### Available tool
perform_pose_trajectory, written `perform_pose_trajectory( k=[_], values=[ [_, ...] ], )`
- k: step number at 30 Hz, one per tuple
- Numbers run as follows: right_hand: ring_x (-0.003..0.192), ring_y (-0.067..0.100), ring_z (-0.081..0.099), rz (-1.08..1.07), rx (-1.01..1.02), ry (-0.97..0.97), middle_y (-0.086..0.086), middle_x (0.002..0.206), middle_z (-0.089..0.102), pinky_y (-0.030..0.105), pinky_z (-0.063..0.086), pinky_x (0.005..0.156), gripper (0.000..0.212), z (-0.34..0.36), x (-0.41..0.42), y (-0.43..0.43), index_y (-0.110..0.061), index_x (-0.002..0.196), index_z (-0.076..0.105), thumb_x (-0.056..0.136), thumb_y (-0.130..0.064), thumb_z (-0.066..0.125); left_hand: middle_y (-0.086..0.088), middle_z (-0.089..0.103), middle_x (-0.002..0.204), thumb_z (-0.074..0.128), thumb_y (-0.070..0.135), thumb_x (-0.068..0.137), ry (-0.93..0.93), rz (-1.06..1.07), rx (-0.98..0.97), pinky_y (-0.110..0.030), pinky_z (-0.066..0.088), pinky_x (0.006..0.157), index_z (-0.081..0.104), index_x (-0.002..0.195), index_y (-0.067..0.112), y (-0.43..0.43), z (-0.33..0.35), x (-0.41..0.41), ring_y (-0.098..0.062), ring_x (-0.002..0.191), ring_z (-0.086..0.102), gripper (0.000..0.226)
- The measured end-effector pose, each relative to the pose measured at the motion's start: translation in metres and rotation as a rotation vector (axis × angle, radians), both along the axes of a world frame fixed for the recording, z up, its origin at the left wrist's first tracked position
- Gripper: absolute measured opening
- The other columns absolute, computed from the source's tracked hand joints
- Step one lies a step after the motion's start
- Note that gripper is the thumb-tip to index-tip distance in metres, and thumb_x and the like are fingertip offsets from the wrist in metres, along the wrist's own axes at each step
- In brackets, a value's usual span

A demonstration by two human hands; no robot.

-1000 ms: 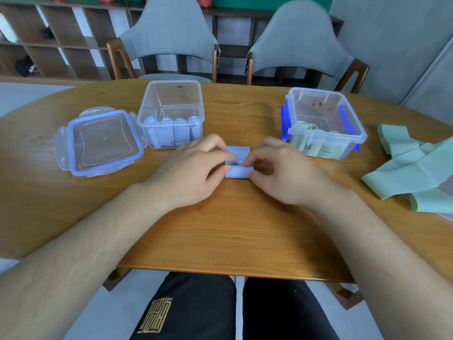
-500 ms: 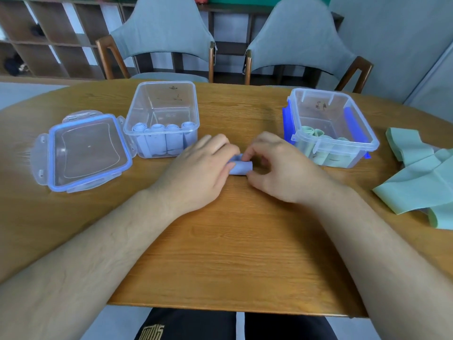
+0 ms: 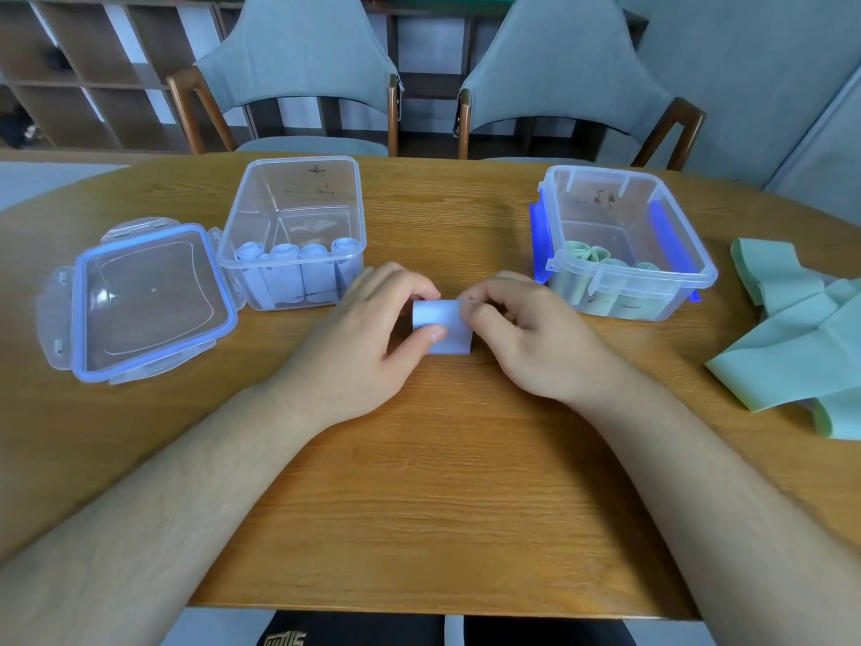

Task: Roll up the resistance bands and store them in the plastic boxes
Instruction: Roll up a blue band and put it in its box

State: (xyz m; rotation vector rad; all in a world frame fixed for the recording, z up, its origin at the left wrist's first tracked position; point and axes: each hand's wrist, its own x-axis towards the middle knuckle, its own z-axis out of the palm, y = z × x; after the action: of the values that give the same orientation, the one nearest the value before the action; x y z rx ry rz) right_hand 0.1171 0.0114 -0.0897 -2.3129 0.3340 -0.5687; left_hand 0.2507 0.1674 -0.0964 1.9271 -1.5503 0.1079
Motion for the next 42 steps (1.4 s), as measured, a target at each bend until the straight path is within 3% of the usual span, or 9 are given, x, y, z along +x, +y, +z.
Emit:
perform_pose_trajectory(
  k=[5, 8, 13, 19, 24, 28, 36, 39, 42],
  values=[
    [0.081, 0.006, 0.052, 0.063, 0.197, -0.058, -0.009, 0.090, 0.057, 0.013, 0.040, 0.073, 0.022, 0.004, -0.002, 0.006, -0.018, 0.110, 0.065, 0.092, -0.028, 0.059, 0.010, 0.051, 0.108, 0.049, 0.032, 0.102, 0.030, -0.013, -0.026, -0.020, 0.039, 0.088, 0.056, 0.118, 0.017, 0.001, 0.001, -0.001, -0.009, 0.104, 0.048, 0.023],
    [0.081, 0.020, 0.052, 0.126, 0.227, -0.114, 0.001, 0.091, 0.058, 0.023, 0.044, 0.064, 0.021, 0.007, -0.004, 0.010, -0.014, 0.114, 0.063, 0.093, -0.015, 0.065, 0.009, 0.051, 0.108, 0.047, 0.032, 0.104, 0.079, -0.004, -0.063, -0.016, 0.038, 0.086, 0.056, 0.122, 0.017, 0.002, 0.005, -0.002, -0.003, 0.103, 0.049, 0.025],
    [0.089, 0.022, 0.055, 0.151, 0.256, -0.132, 0.011, 0.098, 0.065, 0.028, 0.047, 0.077, 0.026, 0.007, -0.006, 0.012, -0.009, 0.121, 0.063, 0.097, -0.015, 0.058, 0.011, 0.056, 0.109, 0.055, 0.033, 0.099, 0.166, -0.028, -0.077, -0.006, 0.037, 0.077, 0.053, 0.124, 0.020, 0.004, 0.009, -0.008, 0.010, 0.089, 0.052, 0.028],
    [0.091, 0.029, 0.055, 0.176, 0.271, -0.179, 0.014, 0.102, 0.062, 0.039, 0.049, 0.070, 0.030, 0.004, -0.005, 0.014, -0.013, 0.125, 0.057, 0.096, -0.021, 0.060, 0.018, 0.057, 0.104, 0.051, 0.039, 0.098, 0.259, -0.025, -0.121, -0.008, 0.038, 0.074, 0.053, 0.124, 0.016, 0.003, 0.008, -0.008, 0.009, 0.086, 0.056, 0.035],
    [0.081, 0.001, 0.055, 0.163, 0.211, -0.145, -0.011, 0.091, 0.062, 0.017, 0.044, 0.077, 0.023, 0.003, -0.003, 0.012, -0.009, 0.123, 0.060, 0.100, -0.010, 0.056, 0.011, 0.062, 0.104, 0.052, 0.048, 0.098, 0.308, -0.036, -0.124, -0.026, 0.050, 0.073, 0.052, 0.123, 0.022, 0.003, 0.006, -0.006, -0.012, 0.088, 0.063, 0.036],
    [0.080, 0.003, 0.056, 0.144, 0.176, -0.129, -0.014, 0.085, 0.059, 0.020, 0.045, 0.079, 0.018, 0.001, -0.002, 0.012, -0.011, 0.117, 0.060, 0.102, -0.015, 0.051, 0.009, 0.064, 0.101, 0.054, 0.048, 0.096, 0.326, -0.047, -0.121, -0.030, 0.051, 0.072, 0.053, 0.121, 0.023, 0.003, 0.007, -0.008, -0.015, 0.088, 0.064, 0.036],
    [0.086, 0.007, 0.061, 0.147, 0.198, -0.151, -0.008, 0.091, 0.064, 0.024, 0.049, 0.080, 0.027, 0.002, -0.002, 0.022, -0.016, 0.119, 0.057, 0.101, -0.032, 0.047, 0.012, 0.055, 0.078, 0.043, 0.050, 0.099, 0.218, 0.059, -0.143, -0.014, 0.039, 0.061, 0.053, 0.106, 0.017, 0.003, 0.007, -0.005, -0.003, 0.072, 0.056, 0.035],
    [0.091, 0.022, 0.062, 0.182, 0.272, -0.211, 0.005, 0.097, 0.065, 0.027, 0.051, 0.079, 0.029, 0.002, 0.000, 0.025, -0.014, 0.127, 0.054, 0.101, -0.025, 0.052, 0.013, 0.052, 0.073, 0.039, 0.055, 0.099, 0.205, 0.100, -0.166, -0.015, 0.039, 0.059, 0.052, 0.103, 0.018, 0.003, 0.006, -0.004, -0.001, 0.069, 0.055, 0.040],
    [0.080, 0.019, 0.059, 0.154, 0.187, -0.250, 0.005, 0.086, 0.062, 0.027, 0.049, 0.073, 0.017, 0.003, 0.001, 0.024, -0.011, 0.116, 0.058, 0.101, -0.015, 0.052, 0.007, 0.053, 0.070, 0.040, 0.057, 0.097, 0.202, 0.076, -0.168, -0.020, 0.040, 0.056, 0.052, 0.100, 0.017, 0.004, 0.008, -0.005, -0.007, 0.066, 0.055, 0.041]
  ],
)
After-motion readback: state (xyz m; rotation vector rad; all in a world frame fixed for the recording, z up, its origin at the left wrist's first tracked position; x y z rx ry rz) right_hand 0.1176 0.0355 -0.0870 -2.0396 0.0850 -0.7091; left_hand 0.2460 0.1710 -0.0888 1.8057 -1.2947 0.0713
